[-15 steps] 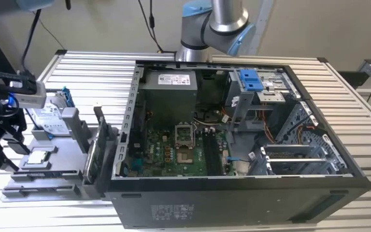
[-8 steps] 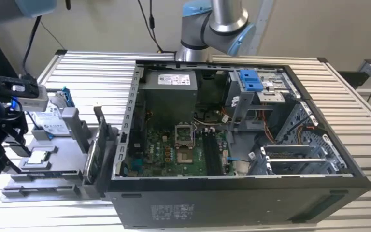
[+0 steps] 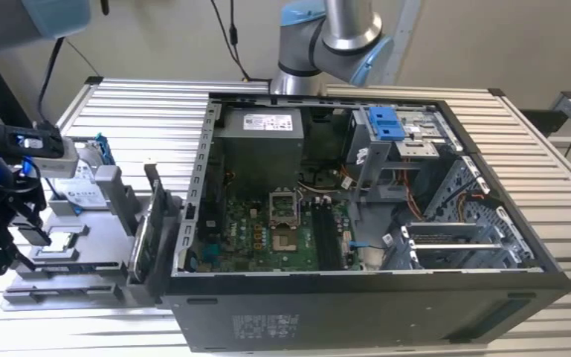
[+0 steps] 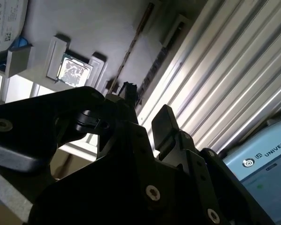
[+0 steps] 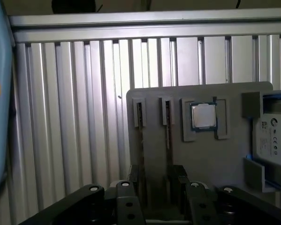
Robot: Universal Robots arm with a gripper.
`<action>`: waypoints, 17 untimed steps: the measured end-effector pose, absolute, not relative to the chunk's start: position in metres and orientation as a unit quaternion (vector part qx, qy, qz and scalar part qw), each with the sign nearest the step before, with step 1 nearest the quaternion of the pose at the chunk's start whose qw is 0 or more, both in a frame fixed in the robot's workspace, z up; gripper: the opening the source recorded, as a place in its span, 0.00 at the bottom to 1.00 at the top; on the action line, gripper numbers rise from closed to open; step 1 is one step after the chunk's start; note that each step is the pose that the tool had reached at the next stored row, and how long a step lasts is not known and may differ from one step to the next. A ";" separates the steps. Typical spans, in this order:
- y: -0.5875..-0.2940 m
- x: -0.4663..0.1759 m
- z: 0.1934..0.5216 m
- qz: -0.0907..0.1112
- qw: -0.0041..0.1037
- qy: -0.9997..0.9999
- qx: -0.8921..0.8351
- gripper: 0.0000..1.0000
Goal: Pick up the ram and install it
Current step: 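Pick up the ram and move it above insertion slot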
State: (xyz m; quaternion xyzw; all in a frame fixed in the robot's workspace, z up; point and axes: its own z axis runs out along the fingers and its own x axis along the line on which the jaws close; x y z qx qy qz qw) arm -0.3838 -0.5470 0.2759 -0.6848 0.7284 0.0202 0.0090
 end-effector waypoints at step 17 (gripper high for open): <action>-0.547 -0.384 0.258 0.010 -0.001 0.725 -0.689 0.42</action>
